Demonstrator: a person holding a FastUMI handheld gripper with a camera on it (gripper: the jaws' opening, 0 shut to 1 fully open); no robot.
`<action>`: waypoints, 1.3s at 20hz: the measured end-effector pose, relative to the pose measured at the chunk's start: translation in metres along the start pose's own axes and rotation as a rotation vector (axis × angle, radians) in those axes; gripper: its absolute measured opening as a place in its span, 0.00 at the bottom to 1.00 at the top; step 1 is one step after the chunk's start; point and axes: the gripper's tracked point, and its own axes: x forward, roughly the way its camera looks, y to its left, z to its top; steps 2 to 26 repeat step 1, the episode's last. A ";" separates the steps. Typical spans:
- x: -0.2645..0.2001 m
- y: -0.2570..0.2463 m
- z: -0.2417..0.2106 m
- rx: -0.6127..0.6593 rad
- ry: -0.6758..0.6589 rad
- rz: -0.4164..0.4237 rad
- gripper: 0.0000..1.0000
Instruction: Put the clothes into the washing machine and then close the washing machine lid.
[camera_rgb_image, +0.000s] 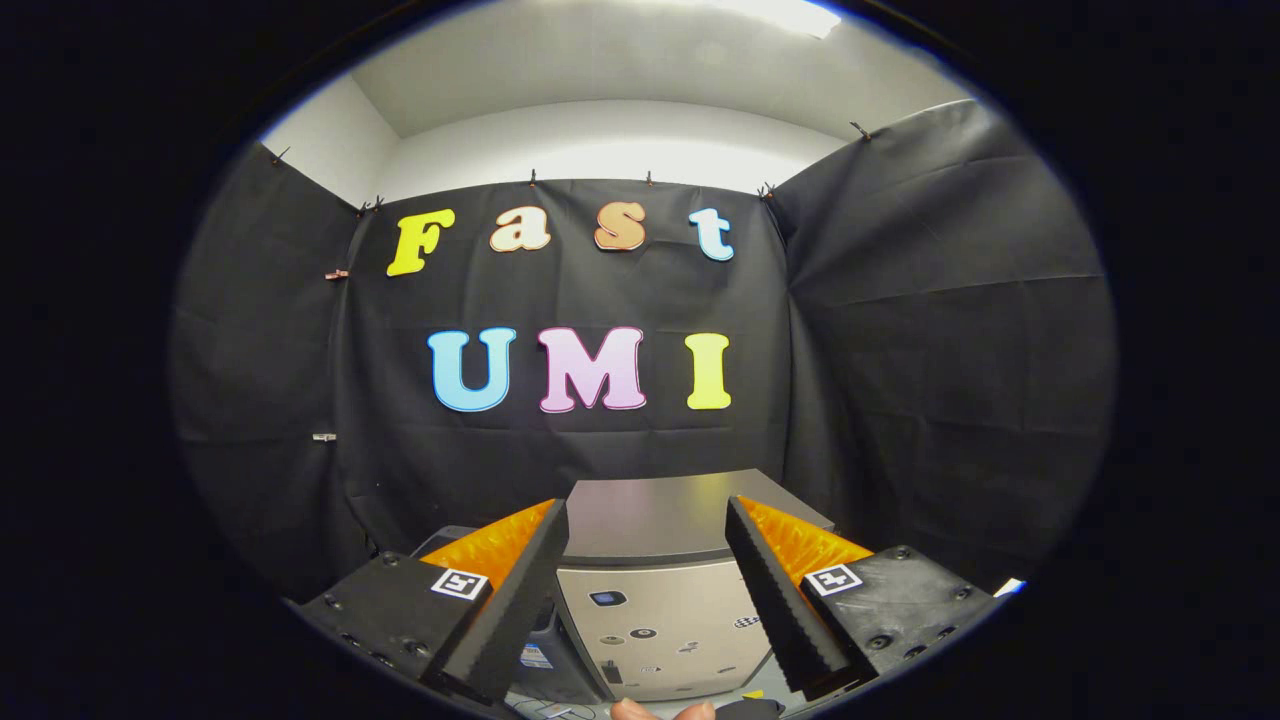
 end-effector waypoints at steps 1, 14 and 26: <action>0.000 0.000 0.000 -0.002 -0.001 -0.002 0.99; 0.000 0.000 0.000 -0.002 -0.001 -0.002 0.99; 0.000 0.000 0.000 -0.002 -0.001 -0.002 0.99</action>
